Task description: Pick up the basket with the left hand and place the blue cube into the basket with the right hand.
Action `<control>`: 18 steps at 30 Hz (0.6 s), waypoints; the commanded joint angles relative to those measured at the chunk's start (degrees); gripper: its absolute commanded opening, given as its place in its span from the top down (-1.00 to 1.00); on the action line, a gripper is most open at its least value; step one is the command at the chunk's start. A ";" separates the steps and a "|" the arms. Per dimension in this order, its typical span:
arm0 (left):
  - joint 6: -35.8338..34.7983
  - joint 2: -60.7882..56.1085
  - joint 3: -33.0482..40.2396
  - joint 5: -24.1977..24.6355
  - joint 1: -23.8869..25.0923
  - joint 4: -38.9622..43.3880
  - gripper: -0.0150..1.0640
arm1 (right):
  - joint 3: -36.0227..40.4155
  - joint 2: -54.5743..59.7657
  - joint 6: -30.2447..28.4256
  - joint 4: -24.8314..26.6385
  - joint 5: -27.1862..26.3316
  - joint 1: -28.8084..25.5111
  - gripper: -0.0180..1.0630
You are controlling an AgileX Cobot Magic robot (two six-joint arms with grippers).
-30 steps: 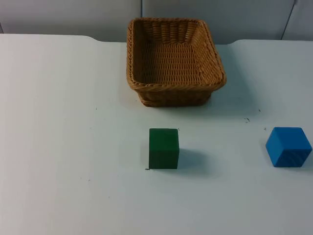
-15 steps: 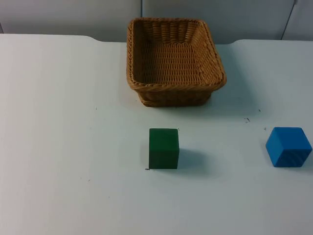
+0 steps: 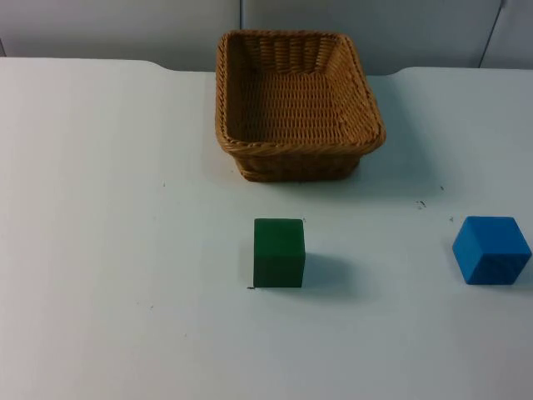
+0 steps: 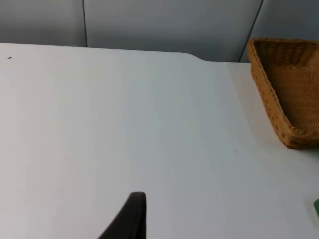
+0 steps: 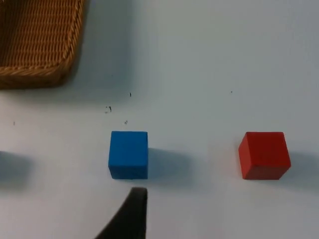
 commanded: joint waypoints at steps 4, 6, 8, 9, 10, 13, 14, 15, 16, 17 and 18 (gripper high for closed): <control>6.83 8.10 -0.93 -6.08 -0.18 -9.09 -0.98 | -0.51 4.31 -0.34 0.15 -2.75 -0.40 -0.97; 8.64 9.73 -0.93 -7.24 -0.18 -11.32 -0.98 | -0.51 4.95 -0.34 0.28 -3.21 -0.40 -0.97; 12.47 13.84 -1.08 -9.47 -0.18 -15.77 -0.98 | -0.51 6.58 -0.34 0.28 -3.85 -0.40 -0.96; 14.59 16.06 -1.41 -9.88 -0.18 -17.86 -0.98 | -0.51 7.14 -0.34 0.28 -3.96 -0.40 -0.96; 16.92 18.01 -2.07 -10.15 -0.18 -19.77 -0.98 | -0.51 7.47 -0.34 0.28 -3.96 -0.40 -0.96; 21.58 23.16 -3.86 -10.45 -0.18 -24.36 -0.98 | -0.51 8.59 -0.34 0.28 -4.20 -0.40 -0.96; 23.64 25.40 -4.85 -10.45 -0.18 -26.26 -0.98 | -0.51 9.39 -0.34 0.28 -4.32 -0.40 -0.96; 26.53 29.39 -6.69 -10.45 -0.18 -29.03 -0.98 | -0.51 10.44 -0.34 0.28 -4.89 -0.40 -0.96; 28.22 32.03 -7.89 -10.45 -0.18 -30.90 -0.98 | -0.51 11.05 -0.34 0.28 -5.32 -0.40 -0.96; 28.22 32.03 -7.89 -10.45 -0.18 -30.90 -0.98 | -0.51 11.05 -0.34 0.28 -5.32 -0.40 -0.96; 30.00 34.15 -8.93 -10.45 -0.38 -32.21 -0.98 | -0.51 11.91 -0.34 0.40 -5.74 -0.40 -0.96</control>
